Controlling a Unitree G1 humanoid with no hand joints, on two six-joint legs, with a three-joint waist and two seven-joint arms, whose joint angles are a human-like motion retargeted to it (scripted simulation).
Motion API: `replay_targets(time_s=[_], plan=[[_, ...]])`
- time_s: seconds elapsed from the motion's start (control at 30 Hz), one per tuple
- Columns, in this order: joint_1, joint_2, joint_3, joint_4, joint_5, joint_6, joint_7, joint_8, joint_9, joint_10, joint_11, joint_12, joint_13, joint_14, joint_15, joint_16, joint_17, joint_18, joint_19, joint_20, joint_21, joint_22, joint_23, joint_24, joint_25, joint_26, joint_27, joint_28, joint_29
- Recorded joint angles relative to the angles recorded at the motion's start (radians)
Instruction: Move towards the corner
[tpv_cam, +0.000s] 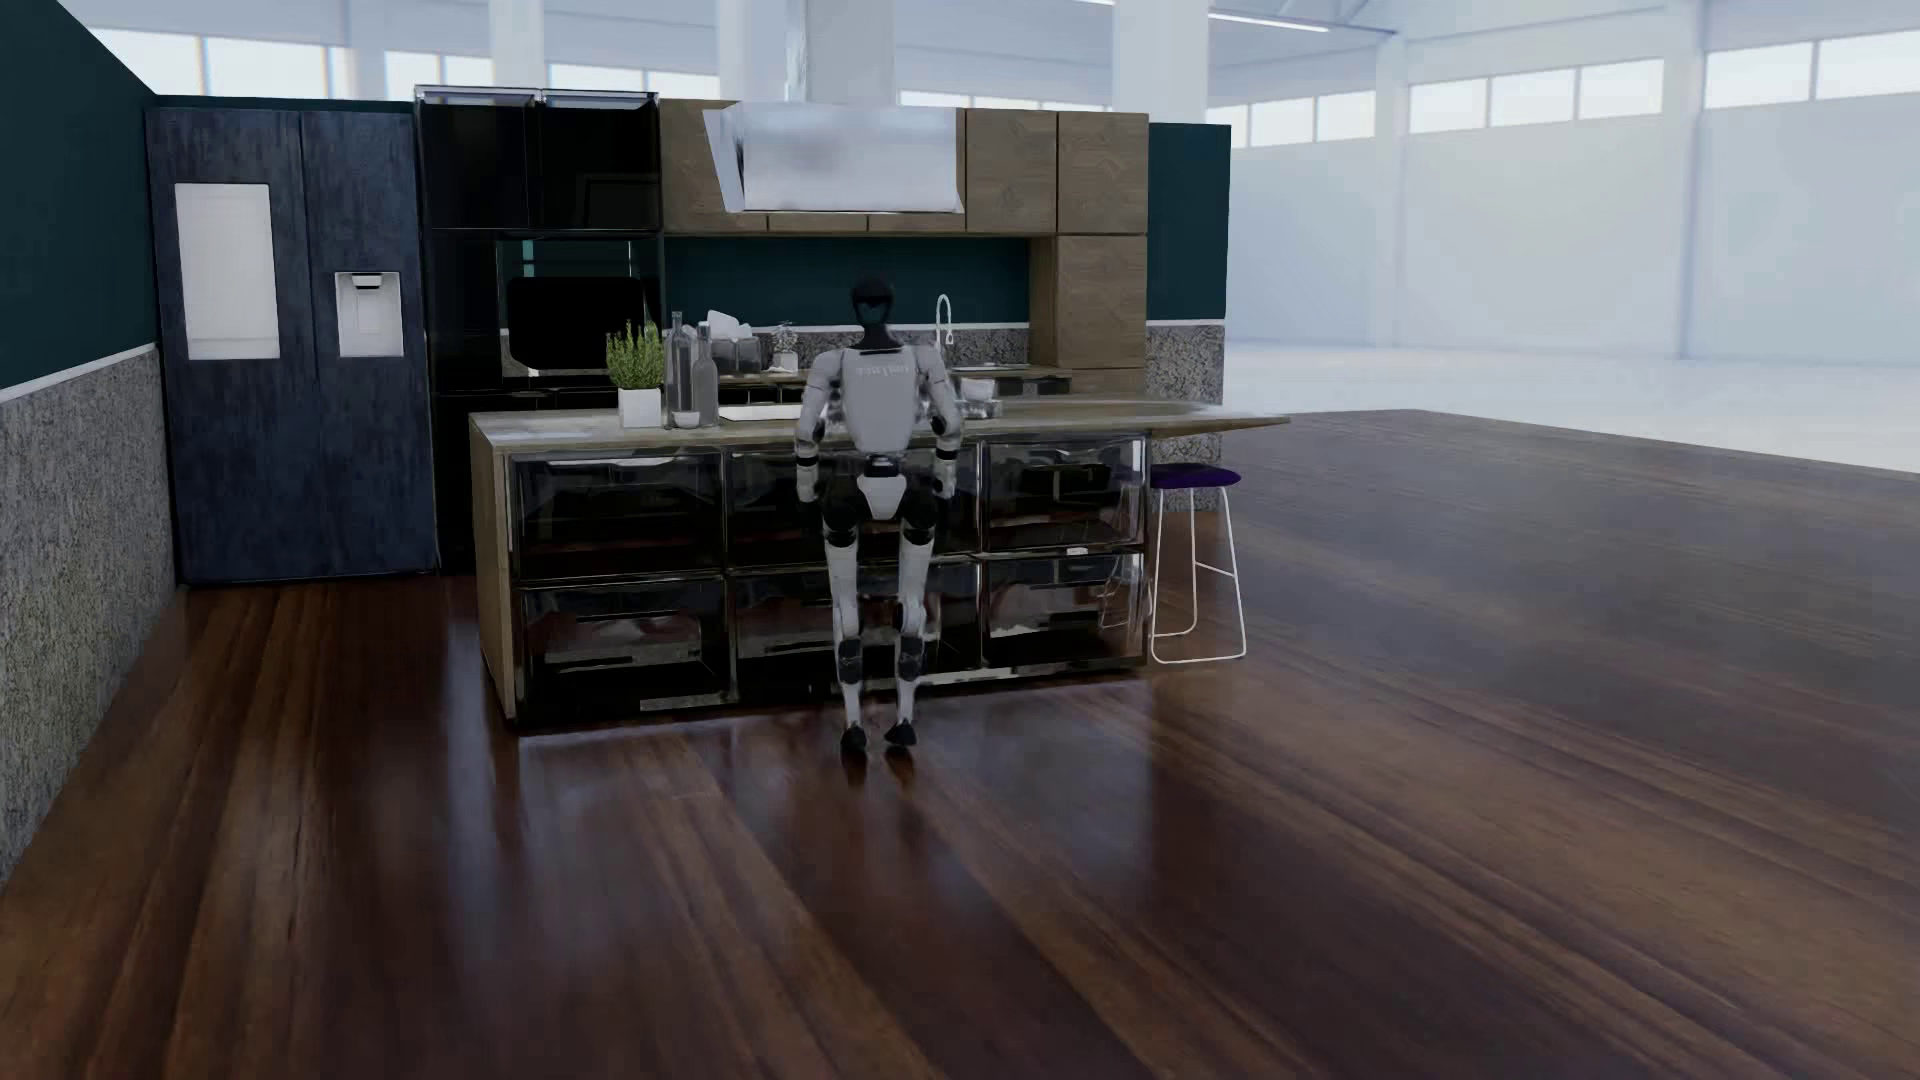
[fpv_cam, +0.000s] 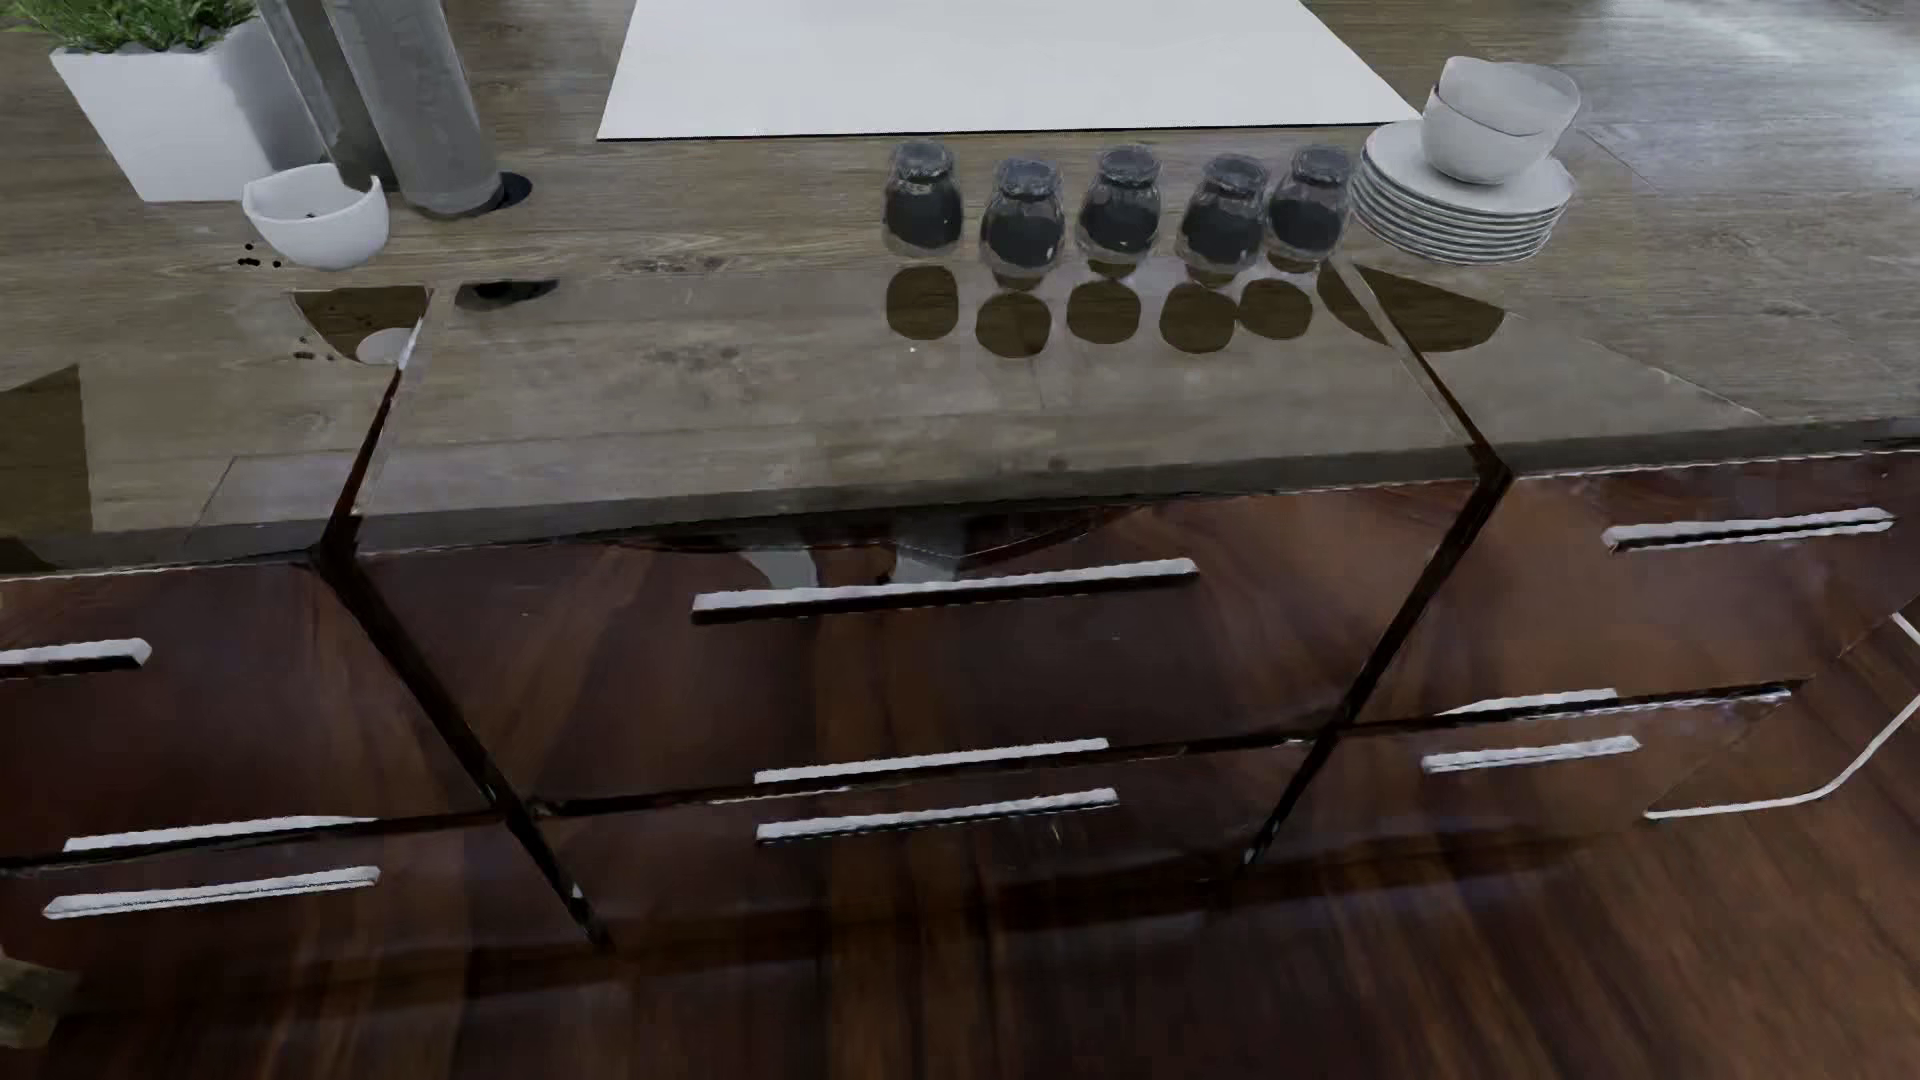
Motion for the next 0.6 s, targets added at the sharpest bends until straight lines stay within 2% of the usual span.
replay_targets(time_s=[0.2, 0.6], plan=[[0.028, 0.018, -0.001, -0.004, -0.002, -0.002, 0.000, 0.000, 0.001, -0.016, -0.009, -0.016, -0.019, -0.013, 0.000, -0.003, 0.000, 0.000, 0.000, -0.068, 0.040, 0.009, -0.013, 0.000, 0.000, 0.000, 0.000, 0.000, 0.000], [0.024, 0.015, 0.002, -0.004, -0.001, 0.001, 0.000, 0.000, -0.002, -0.015, -0.014, -0.014, -0.018, -0.013, 0.001, -0.004, 0.004, 0.000, 0.000, -0.058, 0.043, 0.015, 0.006, 0.000, 0.000, 0.000, 0.000, 0.000, 0.000]])
